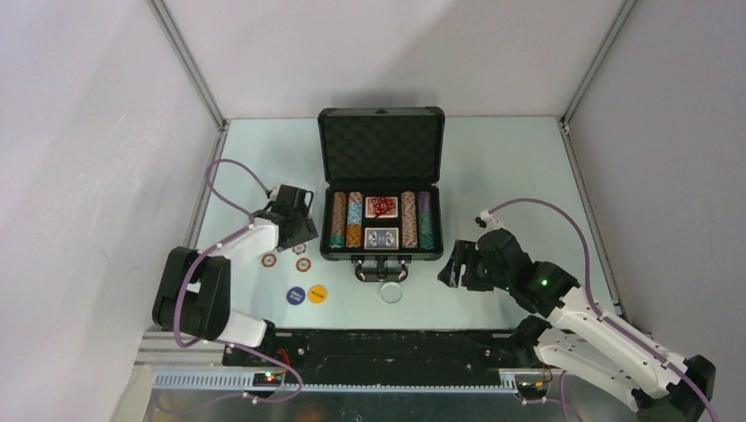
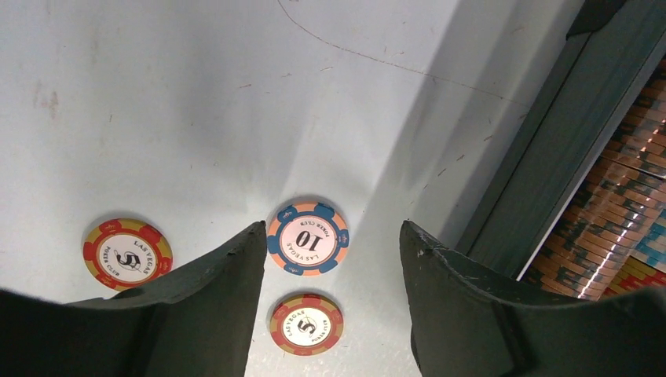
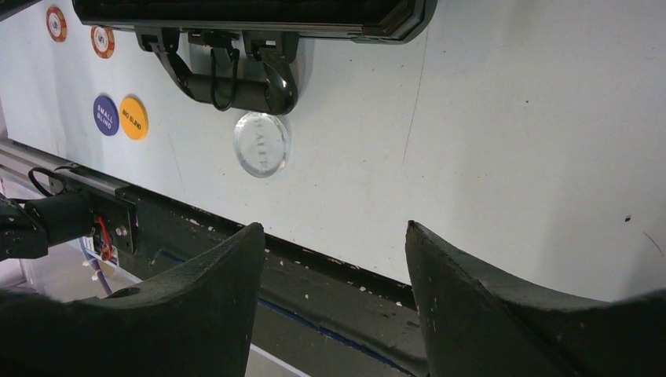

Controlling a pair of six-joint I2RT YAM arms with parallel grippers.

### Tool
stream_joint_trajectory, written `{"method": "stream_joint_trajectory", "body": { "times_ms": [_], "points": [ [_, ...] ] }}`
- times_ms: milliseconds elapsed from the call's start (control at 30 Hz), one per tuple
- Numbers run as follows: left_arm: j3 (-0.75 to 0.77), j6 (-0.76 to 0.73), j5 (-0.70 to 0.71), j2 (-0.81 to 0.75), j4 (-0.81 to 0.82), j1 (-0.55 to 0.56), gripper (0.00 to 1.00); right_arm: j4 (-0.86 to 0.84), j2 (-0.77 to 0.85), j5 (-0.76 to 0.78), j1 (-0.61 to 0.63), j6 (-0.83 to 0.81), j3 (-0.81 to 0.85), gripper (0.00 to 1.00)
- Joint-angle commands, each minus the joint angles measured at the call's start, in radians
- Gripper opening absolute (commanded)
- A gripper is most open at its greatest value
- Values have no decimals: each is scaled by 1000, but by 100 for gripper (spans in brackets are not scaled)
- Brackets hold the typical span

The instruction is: Pack up texas hold em set

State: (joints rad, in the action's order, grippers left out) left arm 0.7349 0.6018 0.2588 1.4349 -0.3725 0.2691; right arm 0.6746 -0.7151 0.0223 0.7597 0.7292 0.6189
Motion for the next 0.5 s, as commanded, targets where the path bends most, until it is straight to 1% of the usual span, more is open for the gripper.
{"method": "stream_joint_trajectory", "body": {
  "times_ms": [0,233,467],
  "points": [
    [5,-11,26,-29,13,-5,68,-29,-5,16,11,7,5,70],
    [0,-9,12,16,19,-7,65,-31,-7,14,18,2,5,70],
    [13,-17,35,33,21,-6,65,-26,-11,18,19,1,6,70]
  ]
}}
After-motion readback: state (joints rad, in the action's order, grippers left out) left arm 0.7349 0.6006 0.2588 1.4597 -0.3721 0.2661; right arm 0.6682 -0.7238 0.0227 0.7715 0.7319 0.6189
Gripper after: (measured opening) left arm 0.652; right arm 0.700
